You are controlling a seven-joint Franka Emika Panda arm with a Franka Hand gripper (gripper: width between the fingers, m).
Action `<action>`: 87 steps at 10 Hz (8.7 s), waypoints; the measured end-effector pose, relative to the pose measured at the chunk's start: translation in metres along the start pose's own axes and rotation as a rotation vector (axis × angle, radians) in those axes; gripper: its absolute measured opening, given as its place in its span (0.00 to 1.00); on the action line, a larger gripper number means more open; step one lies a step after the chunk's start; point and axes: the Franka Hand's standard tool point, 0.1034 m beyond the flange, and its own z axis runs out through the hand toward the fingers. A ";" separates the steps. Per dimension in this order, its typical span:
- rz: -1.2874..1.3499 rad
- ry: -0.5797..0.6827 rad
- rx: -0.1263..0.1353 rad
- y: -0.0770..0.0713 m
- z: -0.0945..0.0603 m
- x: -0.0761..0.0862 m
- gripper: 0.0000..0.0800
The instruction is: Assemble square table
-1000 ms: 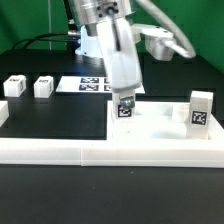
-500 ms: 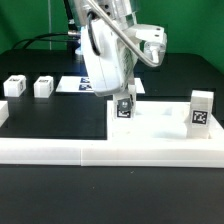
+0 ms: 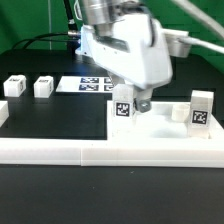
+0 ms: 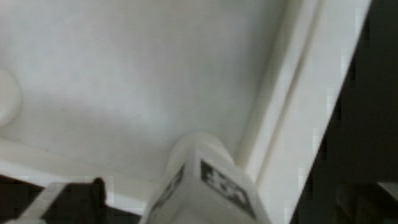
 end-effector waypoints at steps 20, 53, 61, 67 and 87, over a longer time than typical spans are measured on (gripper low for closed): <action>0.162 0.062 -0.015 0.002 0.010 0.011 0.35; 0.451 0.067 0.115 0.002 0.008 0.009 0.37; -0.263 0.095 0.052 0.004 0.008 0.009 0.81; -0.860 0.171 -0.030 -0.006 0.001 0.009 0.81; -0.082 0.071 0.039 0.005 0.006 0.007 0.81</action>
Offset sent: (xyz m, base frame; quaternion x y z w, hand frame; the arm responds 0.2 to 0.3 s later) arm -0.0032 -0.0349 -0.0095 -0.0541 0.0272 -0.3647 0.9292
